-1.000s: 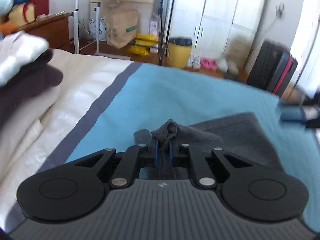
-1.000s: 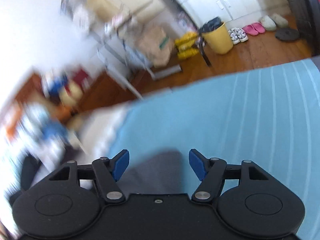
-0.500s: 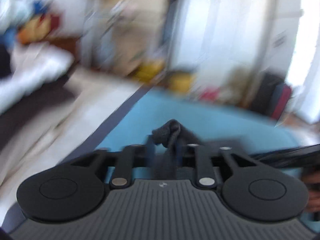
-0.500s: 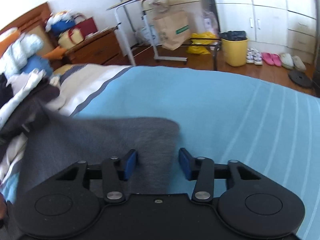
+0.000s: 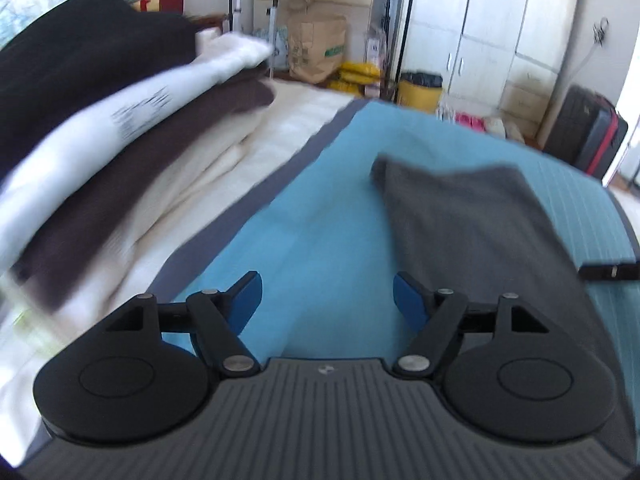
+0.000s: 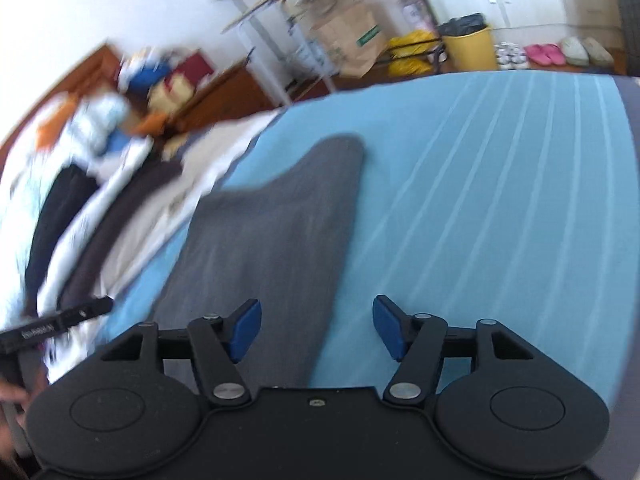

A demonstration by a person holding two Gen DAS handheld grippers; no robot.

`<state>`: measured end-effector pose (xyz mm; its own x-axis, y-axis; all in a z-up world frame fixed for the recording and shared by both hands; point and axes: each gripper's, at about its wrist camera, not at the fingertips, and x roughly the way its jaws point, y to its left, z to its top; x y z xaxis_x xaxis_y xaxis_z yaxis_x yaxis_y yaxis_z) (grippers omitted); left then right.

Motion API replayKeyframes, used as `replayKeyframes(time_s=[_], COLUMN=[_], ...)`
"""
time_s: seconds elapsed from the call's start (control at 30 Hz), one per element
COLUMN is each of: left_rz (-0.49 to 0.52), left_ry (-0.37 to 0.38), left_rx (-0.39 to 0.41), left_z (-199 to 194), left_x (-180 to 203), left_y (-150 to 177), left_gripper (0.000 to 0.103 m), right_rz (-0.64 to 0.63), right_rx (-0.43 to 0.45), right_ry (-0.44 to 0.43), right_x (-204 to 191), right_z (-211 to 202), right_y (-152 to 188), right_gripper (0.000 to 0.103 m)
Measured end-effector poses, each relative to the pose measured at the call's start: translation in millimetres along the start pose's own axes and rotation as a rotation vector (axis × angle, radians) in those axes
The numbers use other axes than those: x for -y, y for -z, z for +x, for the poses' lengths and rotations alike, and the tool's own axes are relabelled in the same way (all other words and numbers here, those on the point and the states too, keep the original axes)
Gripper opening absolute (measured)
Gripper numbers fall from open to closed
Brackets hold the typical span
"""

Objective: Fold clothes

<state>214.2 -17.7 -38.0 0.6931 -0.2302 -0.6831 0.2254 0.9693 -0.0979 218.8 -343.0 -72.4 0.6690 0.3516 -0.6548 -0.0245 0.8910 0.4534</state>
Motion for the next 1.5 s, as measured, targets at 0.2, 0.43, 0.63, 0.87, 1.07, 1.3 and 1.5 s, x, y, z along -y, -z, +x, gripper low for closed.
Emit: replayKeyframes(time_s=[0.2,0.43,0.63,0.87,1.07,1.3,1.5], left_rz=[-0.317,-0.487,-0.527,-0.252,-0.247,-0.406,-0.504], left_ry=[0.004,0.078,0.215,0.146,0.129,0.161,0.218], left_rx=[0.013,-0.218,-0.218,-0.108,-0.003,-0.050,-0.092], left_z=[-58,-72,-63,-46,-71,-70,-48], left_x=[-75,-104,-102,-62,-58,-81,-90], left_y=[45,89,106,103,94,102,111], left_gripper=[0.072,0.072,0.072,0.055,0.004,0.005,0.013], right_rz=[-0.025,-0.084,-0.341,-0.555,-0.535,-0.616,-0.664], right_rx=[-0.054,-0.098,-0.146,-0.368,-0.207,-0.380,-0.472], right_ry=[0.094,0.108,0.093,0.195,0.107,0.073,0.042], right_x=[-25,-82,-153,-185,-194,-201,-203], right_z=[-28,-61,-80,-52,-84,-61,-58], right_y=[11,52,98,154,143,165,174], right_gripper=[0.068,0.068,0.068,0.070,0.070,0.073,0.076])
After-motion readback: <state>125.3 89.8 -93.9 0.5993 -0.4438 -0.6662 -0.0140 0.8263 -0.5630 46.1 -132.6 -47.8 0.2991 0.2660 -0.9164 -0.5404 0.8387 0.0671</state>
